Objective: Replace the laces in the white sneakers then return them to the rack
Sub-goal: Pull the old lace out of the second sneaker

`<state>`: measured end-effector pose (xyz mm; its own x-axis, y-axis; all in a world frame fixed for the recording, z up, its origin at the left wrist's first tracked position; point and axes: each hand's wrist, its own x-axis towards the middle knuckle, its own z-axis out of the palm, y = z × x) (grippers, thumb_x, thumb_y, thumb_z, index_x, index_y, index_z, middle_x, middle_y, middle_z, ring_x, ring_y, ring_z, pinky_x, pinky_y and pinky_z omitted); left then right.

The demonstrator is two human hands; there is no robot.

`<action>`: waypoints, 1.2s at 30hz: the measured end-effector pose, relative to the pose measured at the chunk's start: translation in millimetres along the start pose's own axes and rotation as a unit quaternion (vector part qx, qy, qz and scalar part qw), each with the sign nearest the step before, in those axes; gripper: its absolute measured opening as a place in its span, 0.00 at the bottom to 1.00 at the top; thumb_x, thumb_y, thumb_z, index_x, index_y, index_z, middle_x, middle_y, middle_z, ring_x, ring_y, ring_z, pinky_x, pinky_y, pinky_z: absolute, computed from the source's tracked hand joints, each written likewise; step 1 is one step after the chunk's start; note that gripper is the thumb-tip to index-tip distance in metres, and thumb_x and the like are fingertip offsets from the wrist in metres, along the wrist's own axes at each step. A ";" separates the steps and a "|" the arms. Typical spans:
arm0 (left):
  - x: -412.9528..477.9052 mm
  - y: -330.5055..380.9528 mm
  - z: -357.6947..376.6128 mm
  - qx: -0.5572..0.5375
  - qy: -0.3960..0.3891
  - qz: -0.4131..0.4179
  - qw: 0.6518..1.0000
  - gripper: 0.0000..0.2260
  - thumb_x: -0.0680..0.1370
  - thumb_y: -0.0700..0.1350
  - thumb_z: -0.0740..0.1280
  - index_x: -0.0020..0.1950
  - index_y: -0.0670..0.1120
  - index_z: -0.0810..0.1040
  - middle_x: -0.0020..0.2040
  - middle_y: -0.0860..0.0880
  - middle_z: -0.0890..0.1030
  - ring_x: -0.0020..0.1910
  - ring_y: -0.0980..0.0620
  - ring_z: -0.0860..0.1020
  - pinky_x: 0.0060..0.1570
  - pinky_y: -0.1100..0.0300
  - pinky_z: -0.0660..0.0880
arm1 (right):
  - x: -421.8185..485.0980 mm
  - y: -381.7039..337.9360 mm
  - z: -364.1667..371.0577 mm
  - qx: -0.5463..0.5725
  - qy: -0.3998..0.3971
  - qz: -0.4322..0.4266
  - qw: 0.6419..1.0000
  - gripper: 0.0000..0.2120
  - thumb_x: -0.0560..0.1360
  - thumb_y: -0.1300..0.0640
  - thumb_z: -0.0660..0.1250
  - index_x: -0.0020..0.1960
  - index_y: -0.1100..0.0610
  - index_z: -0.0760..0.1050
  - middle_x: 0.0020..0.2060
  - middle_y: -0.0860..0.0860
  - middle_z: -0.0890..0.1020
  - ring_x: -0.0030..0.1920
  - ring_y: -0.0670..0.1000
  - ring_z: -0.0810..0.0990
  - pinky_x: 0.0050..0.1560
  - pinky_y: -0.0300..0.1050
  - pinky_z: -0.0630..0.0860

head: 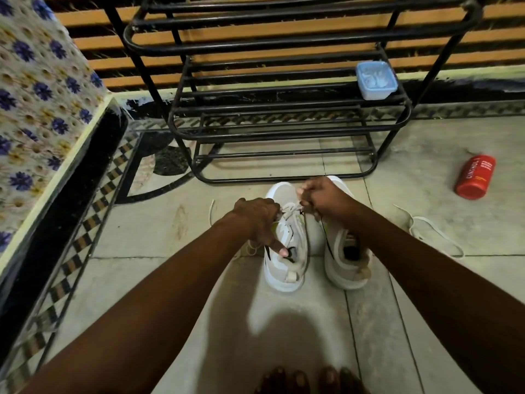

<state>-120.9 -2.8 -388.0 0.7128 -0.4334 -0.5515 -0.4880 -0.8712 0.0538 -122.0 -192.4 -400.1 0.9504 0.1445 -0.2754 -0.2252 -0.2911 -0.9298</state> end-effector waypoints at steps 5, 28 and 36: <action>0.4 0.1 0.1 -0.005 -0.003 0.003 1.000 0.48 0.61 0.77 0.73 0.73 0.52 0.69 0.70 0.52 0.73 0.69 0.47 0.72 0.66 0.46 0.69 | -5.6 10.5 5.7 -0.351 -0.009 -0.086 0.932 0.08 0.75 0.53 0.73 0.44 0.57 0.79 0.39 0.48 0.80 0.43 0.48 0.78 0.44 0.41 0.70; 5.4 -8.1 6.3 -0.016 0.008 0.015 1.000 0.51 0.59 0.79 0.71 0.74 0.51 0.68 0.71 0.52 0.72 0.71 0.48 0.70 0.66 0.47 0.71 | -17.7 6.9 -3.1 -0.122 0.010 -0.104 0.987 0.07 0.78 0.57 0.64 0.51 0.53 0.65 0.30 0.51 0.73 0.24 0.45 0.70 0.23 0.36 0.67; 4.9 -7.8 5.9 -0.015 0.007 0.014 1.000 0.51 0.59 0.79 0.72 0.74 0.51 0.68 0.71 0.52 0.72 0.71 0.48 0.70 0.67 0.46 0.72 | -14.7 -3.4 0.6 -0.557 0.008 -0.246 0.793 0.04 0.75 0.63 0.63 0.48 0.54 0.72 0.43 0.53 0.75 0.50 0.55 0.73 0.42 0.49 0.70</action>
<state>-116.6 3.2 -396.0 0.7060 -0.4616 -0.5372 -0.4932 -0.8647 0.0948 -135.3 -193.0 -393.0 0.8694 0.4899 0.0649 0.4941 -0.8599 -0.1282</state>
